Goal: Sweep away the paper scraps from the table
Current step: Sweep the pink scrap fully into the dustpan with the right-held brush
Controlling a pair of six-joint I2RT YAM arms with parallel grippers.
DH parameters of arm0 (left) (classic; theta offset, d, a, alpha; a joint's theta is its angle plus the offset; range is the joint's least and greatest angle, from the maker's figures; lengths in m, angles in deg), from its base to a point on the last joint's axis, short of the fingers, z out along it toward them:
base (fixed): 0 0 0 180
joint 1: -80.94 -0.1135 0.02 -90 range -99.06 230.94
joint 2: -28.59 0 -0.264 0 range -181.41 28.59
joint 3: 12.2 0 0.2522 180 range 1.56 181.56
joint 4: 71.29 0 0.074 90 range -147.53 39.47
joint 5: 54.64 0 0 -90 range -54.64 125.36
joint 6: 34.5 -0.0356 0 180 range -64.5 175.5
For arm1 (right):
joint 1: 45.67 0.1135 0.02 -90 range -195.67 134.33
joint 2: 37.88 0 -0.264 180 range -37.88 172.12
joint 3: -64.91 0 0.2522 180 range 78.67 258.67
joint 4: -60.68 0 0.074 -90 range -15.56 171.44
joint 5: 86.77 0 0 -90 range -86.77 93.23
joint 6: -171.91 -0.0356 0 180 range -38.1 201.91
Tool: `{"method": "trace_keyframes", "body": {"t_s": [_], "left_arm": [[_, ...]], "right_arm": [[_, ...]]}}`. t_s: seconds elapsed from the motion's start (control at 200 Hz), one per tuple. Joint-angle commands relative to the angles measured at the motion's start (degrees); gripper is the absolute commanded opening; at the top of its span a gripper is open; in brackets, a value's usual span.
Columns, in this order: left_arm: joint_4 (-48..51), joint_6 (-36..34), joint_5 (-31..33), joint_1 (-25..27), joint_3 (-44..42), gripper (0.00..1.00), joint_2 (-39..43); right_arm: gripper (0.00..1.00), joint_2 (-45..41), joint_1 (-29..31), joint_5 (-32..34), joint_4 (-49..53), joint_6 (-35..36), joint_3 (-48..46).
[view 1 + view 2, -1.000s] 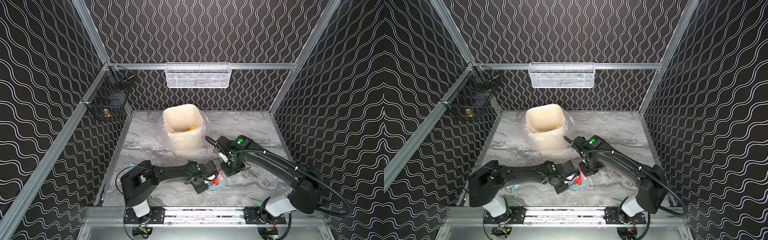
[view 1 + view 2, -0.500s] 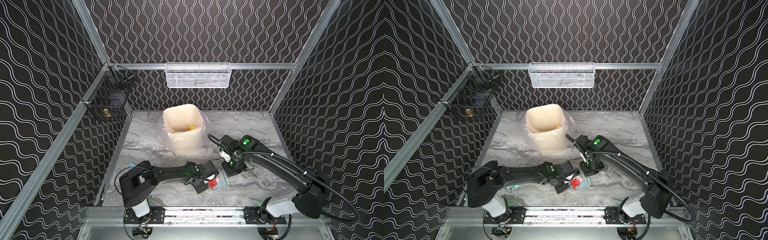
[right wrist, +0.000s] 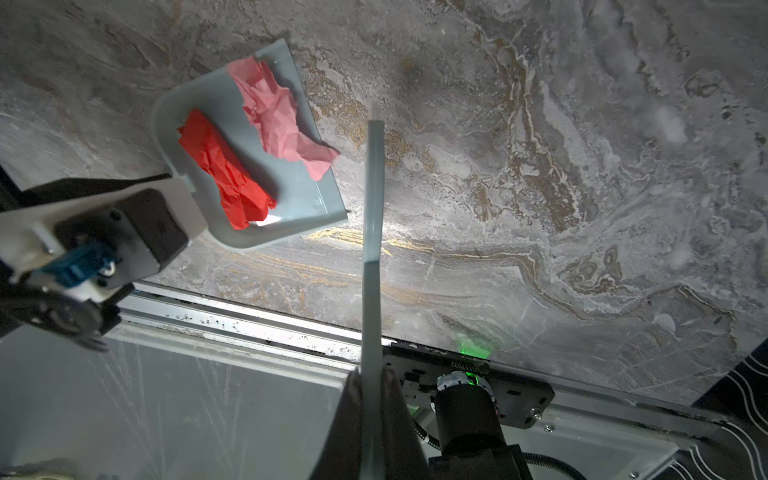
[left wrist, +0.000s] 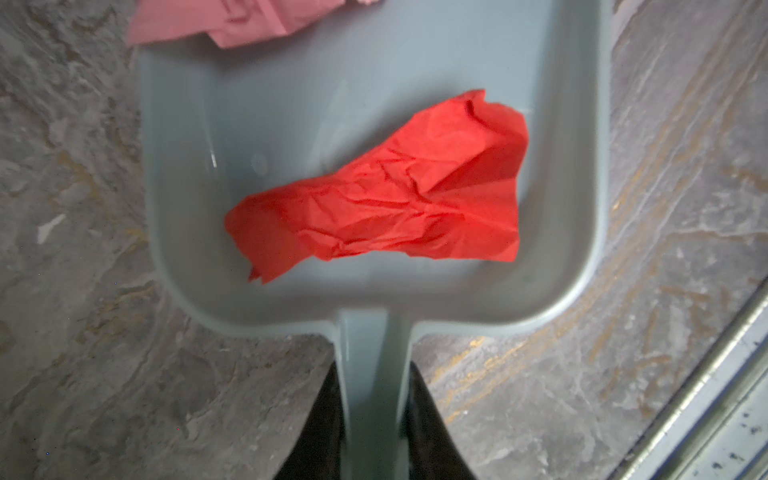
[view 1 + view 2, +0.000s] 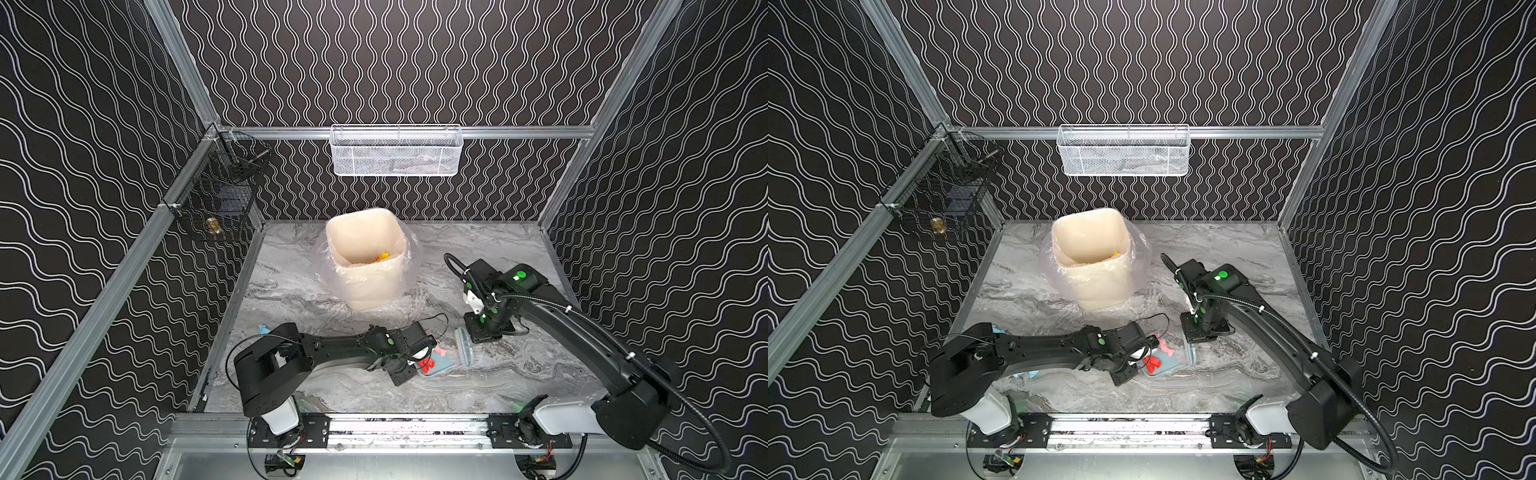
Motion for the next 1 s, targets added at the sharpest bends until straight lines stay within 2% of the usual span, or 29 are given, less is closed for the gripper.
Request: {"method": "trace_keyframes", "body": {"t_s": [0.0,0.225,0.526,0.711,0.991], "left_arm": [[-1.08,-0.68,-1.19,-0.09,0.21,0.01,-0.78],[-1.09,-0.19,-1.31,-0.15,0.88,0.01,-2.51],[-1.17,0.10,-0.29,-0.53,0.92,0.01,-2.16],[-1.56,0.20,0.37,-1.05,0.25,0.00,-1.13],[-2.22,0.09,2.59,-1.15,-1.08,0.00,2.64]], "right_arm": [[0.00,2.61,-0.02,1.32,-3.34,0.40,1.93],[0.00,6.93,0.94,-0.42,-6.00,0.55,5.24],[0.00,6.50,6.15,-7.13,-7.28,-1.74,4.28],[0.00,4.10,4.87,-2.40,-2.65,-2.89,4.85],[0.00,1.44,-0.12,-0.47,0.98,-0.42,8.45]]}}
